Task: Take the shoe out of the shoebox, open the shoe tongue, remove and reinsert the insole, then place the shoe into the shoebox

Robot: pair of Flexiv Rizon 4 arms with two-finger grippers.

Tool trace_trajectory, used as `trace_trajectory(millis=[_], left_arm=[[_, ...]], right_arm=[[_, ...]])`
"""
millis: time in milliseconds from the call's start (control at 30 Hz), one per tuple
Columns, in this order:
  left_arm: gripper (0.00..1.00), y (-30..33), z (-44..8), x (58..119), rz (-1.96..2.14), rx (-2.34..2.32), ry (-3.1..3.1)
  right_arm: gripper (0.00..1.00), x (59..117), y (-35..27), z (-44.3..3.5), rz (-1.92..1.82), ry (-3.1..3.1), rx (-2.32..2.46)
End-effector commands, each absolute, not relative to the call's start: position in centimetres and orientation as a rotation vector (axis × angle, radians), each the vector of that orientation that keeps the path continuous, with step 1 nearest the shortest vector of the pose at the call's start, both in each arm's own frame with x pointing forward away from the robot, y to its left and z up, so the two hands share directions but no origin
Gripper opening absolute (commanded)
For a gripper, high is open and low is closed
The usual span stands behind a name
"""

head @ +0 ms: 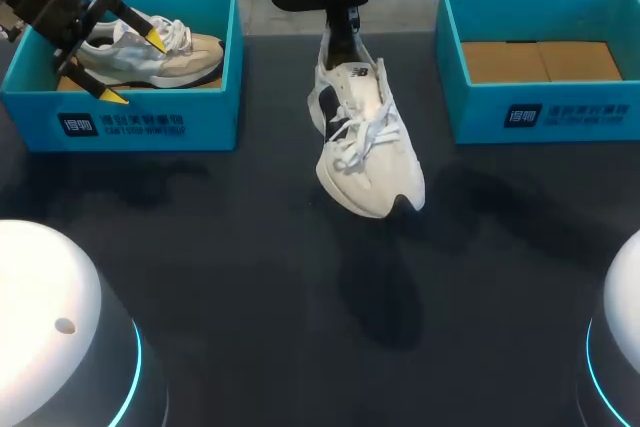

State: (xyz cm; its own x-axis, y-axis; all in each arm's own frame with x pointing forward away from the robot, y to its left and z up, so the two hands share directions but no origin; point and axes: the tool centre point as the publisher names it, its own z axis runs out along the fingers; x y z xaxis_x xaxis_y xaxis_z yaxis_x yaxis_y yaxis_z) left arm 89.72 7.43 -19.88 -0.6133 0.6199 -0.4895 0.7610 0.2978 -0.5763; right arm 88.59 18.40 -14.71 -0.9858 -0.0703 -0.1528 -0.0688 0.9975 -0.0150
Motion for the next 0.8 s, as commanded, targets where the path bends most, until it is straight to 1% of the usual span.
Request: trace_trajectory(millis=[33, 300, 800], left_arm=[[1.00, 7.5, -19.8, 89.8, -1.209, 1.287, 2.388], [1.00, 7.5, -19.8, 89.8, -1.209, 1.287, 2.388], [1.00, 7.5, -19.8, 89.8, -1.209, 1.287, 2.388]], right_arm=[[0.00, 89.7, 17.0, -14.5, -0.009, 2.984, -0.112], [0.00, 93.3, 12.5, -14.2, -0.058, 2.959, -0.196], [0.00, 98.9, 1.8, -15.1, -0.149, 2.924, -0.239]])
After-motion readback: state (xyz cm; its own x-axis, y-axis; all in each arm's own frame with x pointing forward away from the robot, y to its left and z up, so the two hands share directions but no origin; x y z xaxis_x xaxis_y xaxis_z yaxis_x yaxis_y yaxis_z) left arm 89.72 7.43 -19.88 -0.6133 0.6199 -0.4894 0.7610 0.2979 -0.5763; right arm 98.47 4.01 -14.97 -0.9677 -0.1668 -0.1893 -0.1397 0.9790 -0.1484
